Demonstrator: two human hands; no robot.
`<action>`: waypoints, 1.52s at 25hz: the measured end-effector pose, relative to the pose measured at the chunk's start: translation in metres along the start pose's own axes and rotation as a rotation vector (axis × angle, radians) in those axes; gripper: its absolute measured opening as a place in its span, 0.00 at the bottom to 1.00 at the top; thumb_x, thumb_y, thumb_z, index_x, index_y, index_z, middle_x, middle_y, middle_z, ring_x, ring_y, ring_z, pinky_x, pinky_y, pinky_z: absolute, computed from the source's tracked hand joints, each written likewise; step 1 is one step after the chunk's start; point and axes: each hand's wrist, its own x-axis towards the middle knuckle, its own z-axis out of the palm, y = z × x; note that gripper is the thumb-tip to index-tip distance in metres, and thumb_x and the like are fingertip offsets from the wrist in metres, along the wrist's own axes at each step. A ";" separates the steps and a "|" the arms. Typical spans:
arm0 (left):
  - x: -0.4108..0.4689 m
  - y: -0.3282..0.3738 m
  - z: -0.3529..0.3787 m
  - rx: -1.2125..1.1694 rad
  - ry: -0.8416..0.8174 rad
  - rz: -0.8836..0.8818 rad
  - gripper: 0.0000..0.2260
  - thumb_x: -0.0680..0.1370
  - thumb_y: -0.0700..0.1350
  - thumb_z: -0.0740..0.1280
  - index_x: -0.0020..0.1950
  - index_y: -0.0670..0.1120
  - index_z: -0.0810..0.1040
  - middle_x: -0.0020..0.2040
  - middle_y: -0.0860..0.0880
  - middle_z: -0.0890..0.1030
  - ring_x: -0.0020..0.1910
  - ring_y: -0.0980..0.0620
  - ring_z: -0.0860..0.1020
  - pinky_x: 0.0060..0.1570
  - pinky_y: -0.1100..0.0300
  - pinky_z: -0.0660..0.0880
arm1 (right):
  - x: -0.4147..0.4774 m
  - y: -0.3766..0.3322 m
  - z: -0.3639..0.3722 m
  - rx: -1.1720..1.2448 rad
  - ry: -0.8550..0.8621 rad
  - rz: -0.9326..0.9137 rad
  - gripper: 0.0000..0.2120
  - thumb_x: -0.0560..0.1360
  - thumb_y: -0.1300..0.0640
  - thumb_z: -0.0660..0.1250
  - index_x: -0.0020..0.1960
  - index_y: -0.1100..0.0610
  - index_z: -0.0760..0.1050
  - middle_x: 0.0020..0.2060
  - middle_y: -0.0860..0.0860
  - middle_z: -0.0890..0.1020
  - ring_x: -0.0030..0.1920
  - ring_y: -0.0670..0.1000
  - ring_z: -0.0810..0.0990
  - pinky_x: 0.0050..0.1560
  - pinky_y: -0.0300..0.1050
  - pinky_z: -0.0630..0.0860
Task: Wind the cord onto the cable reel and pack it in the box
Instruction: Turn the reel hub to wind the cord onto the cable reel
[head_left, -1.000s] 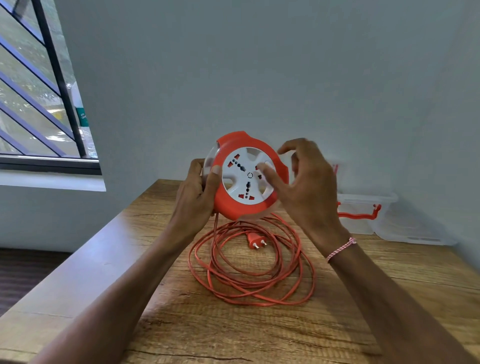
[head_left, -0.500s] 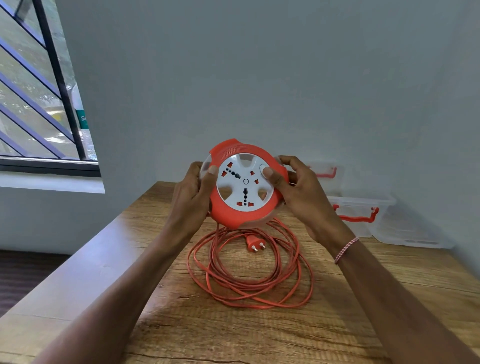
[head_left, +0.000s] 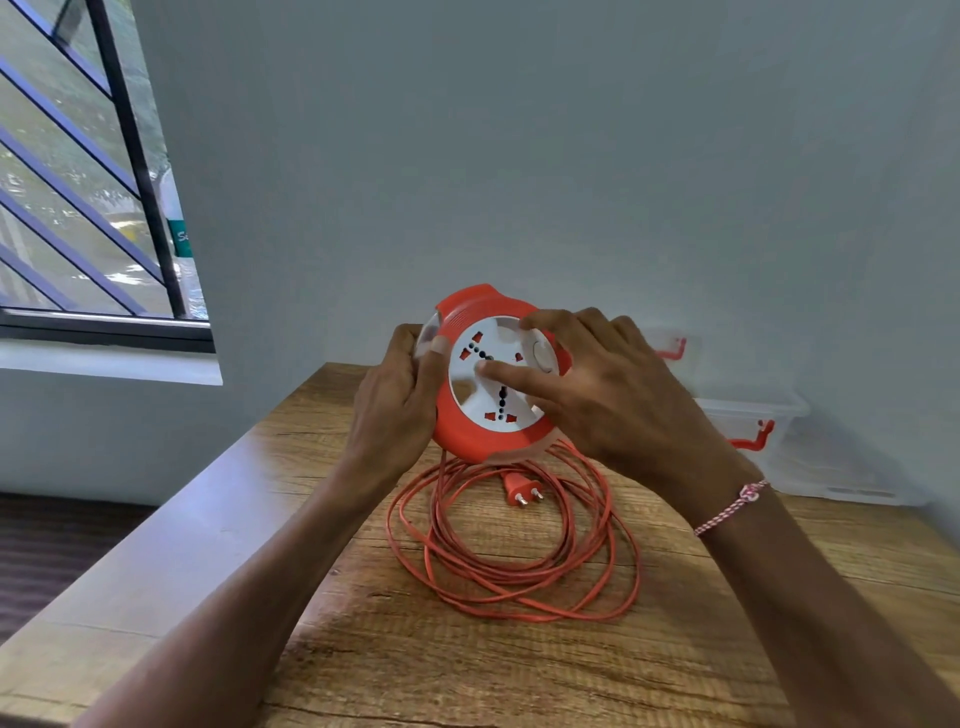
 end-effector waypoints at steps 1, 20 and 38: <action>0.000 0.000 0.000 0.009 -0.001 0.003 0.16 0.81 0.69 0.54 0.53 0.59 0.72 0.42 0.49 0.85 0.38 0.51 0.86 0.37 0.40 0.84 | 0.001 -0.002 -0.001 -0.029 -0.013 -0.012 0.29 0.77 0.51 0.72 0.76 0.44 0.69 0.71 0.61 0.74 0.62 0.62 0.76 0.53 0.57 0.74; -0.010 0.006 0.010 0.098 0.042 0.056 0.23 0.82 0.67 0.53 0.56 0.48 0.72 0.38 0.48 0.82 0.35 0.51 0.82 0.37 0.42 0.81 | 0.014 -0.030 0.007 0.194 0.131 0.445 0.30 0.71 0.27 0.66 0.59 0.50 0.78 0.35 0.49 0.85 0.36 0.53 0.82 0.38 0.44 0.75; -0.005 0.005 0.008 0.019 0.054 0.009 0.23 0.81 0.68 0.54 0.59 0.51 0.72 0.42 0.50 0.84 0.37 0.52 0.86 0.35 0.44 0.85 | 0.004 -0.010 -0.004 -0.082 0.005 0.052 0.33 0.72 0.47 0.78 0.74 0.36 0.71 0.61 0.57 0.82 0.56 0.57 0.83 0.33 0.45 0.77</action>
